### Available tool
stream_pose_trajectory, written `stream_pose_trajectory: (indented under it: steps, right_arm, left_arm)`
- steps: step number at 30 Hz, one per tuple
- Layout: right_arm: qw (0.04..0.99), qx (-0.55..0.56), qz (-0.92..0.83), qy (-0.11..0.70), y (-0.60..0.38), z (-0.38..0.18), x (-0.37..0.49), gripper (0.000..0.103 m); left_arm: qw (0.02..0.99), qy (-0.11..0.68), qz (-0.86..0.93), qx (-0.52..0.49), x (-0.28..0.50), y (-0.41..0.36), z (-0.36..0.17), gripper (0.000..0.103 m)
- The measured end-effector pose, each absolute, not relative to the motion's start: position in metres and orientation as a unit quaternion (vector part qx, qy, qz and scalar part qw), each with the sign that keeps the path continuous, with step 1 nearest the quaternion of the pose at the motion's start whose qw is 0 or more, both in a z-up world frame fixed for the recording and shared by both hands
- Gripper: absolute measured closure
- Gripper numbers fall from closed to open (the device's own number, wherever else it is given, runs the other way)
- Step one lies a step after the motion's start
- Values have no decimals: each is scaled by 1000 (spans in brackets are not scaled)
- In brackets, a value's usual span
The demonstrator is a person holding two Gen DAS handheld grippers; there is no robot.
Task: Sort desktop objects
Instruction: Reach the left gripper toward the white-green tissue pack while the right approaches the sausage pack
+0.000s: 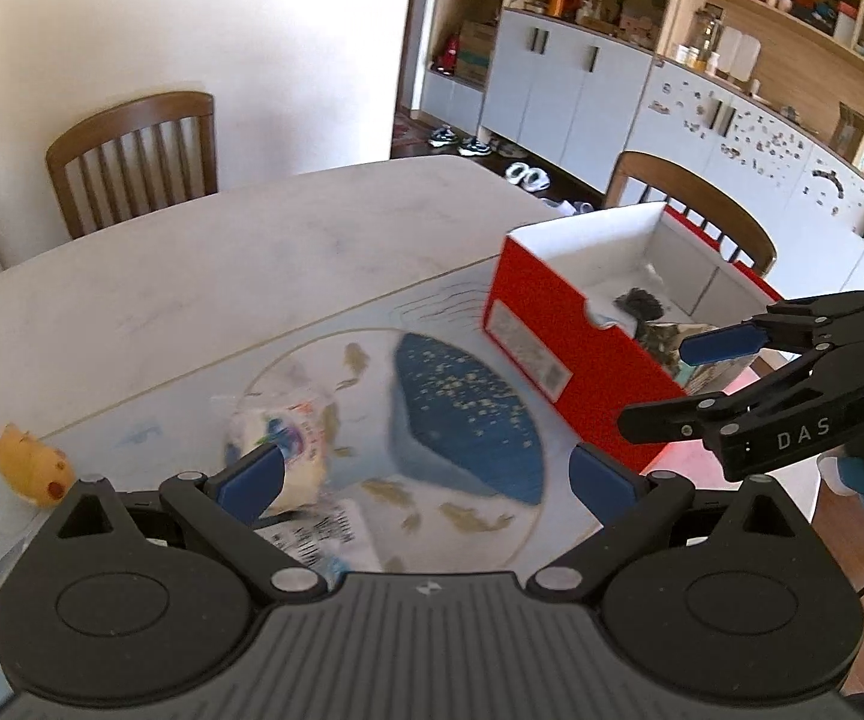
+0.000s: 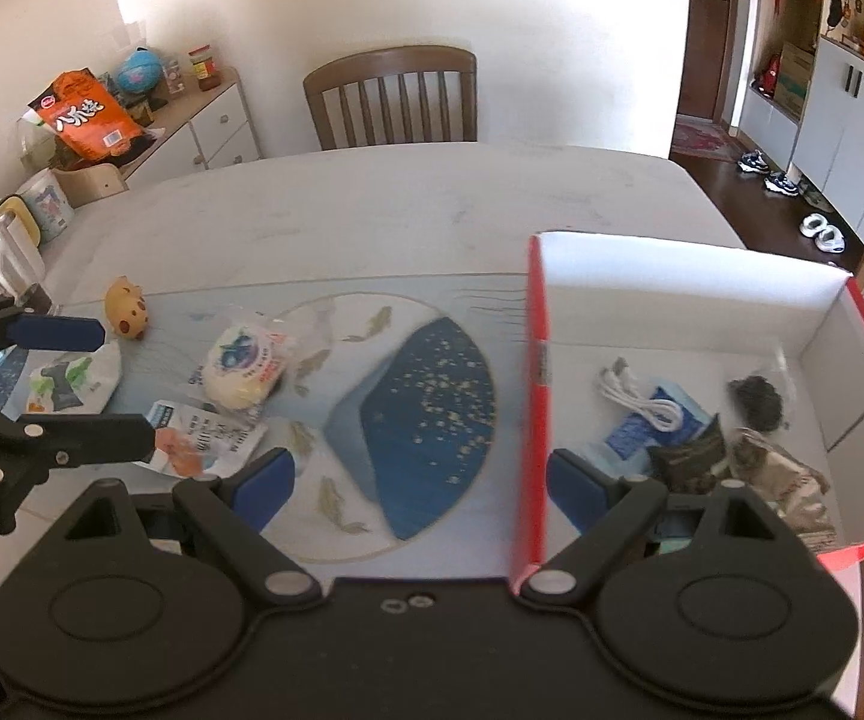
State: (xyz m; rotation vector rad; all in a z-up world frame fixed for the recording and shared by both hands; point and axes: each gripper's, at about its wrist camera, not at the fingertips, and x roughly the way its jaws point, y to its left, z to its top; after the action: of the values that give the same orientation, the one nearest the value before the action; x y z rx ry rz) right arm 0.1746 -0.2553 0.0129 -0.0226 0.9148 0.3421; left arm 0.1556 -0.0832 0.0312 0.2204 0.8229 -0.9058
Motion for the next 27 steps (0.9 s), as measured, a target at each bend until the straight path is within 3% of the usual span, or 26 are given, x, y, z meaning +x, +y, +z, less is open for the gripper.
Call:
stream_pose_trajectory:
  steps: [27]
  right_arm:
    - [863,-38,232,447,-148,-11,181,12]
  left_arm:
    - [866,387,-304,89,207,40,-4,1]
